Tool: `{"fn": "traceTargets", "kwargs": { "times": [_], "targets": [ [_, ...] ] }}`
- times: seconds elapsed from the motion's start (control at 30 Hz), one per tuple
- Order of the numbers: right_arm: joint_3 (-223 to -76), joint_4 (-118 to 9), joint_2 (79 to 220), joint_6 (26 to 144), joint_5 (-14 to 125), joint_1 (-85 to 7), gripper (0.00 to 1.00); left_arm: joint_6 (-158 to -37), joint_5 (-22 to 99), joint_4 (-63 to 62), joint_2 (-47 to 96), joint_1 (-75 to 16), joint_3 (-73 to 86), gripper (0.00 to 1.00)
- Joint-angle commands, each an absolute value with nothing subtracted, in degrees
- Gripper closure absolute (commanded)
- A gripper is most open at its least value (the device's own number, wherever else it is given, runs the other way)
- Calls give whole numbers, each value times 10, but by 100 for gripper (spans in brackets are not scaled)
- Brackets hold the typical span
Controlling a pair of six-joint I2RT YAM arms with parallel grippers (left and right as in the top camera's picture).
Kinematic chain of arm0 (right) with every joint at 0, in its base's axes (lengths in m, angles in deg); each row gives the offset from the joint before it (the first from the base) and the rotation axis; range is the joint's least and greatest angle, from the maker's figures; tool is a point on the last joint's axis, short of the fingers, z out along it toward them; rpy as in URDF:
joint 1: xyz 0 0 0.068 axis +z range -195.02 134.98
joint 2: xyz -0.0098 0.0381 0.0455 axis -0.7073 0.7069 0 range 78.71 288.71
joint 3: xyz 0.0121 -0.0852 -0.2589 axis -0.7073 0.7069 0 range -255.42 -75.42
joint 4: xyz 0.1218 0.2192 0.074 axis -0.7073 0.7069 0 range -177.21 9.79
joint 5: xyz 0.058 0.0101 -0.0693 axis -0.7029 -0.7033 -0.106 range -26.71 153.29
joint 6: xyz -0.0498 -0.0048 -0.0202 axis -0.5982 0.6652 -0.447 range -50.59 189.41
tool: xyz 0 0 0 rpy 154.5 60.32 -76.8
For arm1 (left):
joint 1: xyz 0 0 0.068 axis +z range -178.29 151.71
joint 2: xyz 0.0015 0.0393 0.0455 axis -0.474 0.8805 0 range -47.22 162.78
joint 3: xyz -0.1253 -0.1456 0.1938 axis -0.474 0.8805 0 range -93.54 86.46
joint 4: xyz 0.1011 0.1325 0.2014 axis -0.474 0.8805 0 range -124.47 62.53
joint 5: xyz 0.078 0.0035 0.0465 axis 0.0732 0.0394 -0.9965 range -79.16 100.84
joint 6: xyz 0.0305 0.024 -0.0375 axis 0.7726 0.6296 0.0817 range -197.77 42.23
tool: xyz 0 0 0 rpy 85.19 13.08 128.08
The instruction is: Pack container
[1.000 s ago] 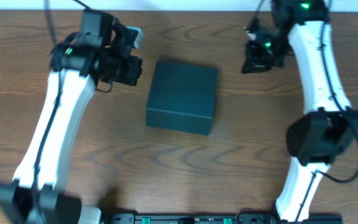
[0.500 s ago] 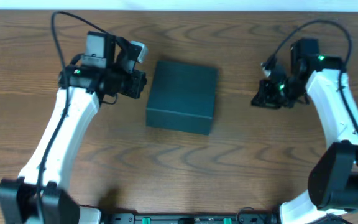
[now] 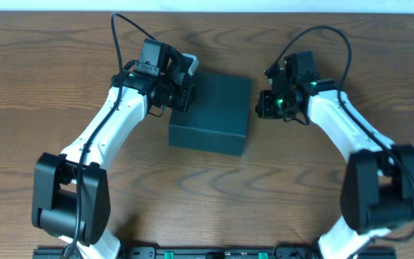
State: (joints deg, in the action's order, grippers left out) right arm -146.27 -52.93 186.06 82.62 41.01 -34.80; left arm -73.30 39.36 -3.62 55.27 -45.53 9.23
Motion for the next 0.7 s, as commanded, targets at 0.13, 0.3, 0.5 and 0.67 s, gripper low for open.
{"fn": "traceTargets", "kwargs": {
  "times": [0.13,0.3,0.5,0.67],
  "targets": [
    [-1461,-597,1921,881,336,-344,98,-738,399,-32,562,-457,87,94],
    [-1461,-643,1923,883,307,-334,98,-738,399,-23,562,-457,87,94],
    [-1462,-658,1923,883,306,-325,99,-740,399,-16,562,-457,87,94],
    [-1462,-653,1923,880,306,-327,98,-740,398,-16,563,-457,87,94]
  ]
}}
